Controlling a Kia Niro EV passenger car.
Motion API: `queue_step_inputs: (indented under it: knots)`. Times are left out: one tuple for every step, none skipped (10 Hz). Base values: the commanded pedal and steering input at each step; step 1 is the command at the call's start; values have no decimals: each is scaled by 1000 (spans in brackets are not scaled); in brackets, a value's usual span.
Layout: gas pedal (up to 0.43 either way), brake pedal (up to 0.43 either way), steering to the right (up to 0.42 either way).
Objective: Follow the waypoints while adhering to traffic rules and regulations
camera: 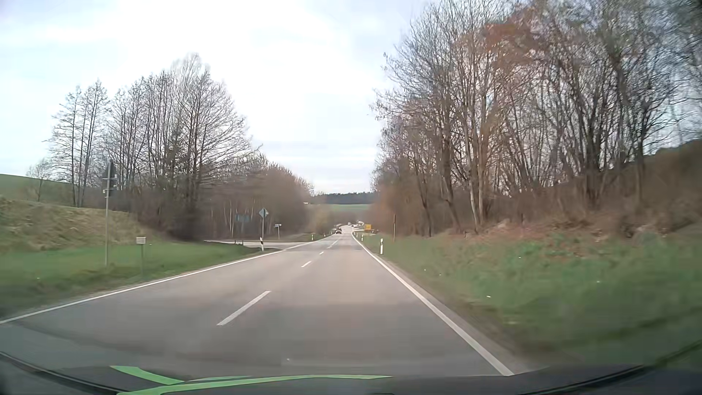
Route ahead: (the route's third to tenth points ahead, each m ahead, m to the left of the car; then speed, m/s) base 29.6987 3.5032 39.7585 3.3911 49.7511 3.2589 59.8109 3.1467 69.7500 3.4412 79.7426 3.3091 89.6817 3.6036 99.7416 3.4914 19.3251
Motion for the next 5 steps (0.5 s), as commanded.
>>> queue_step_inputs:
  knots:
    - [0,0,0]
    - [0,0,0]
    - [0,0,0]
    - [0,0,1]
    - [0,0,1]
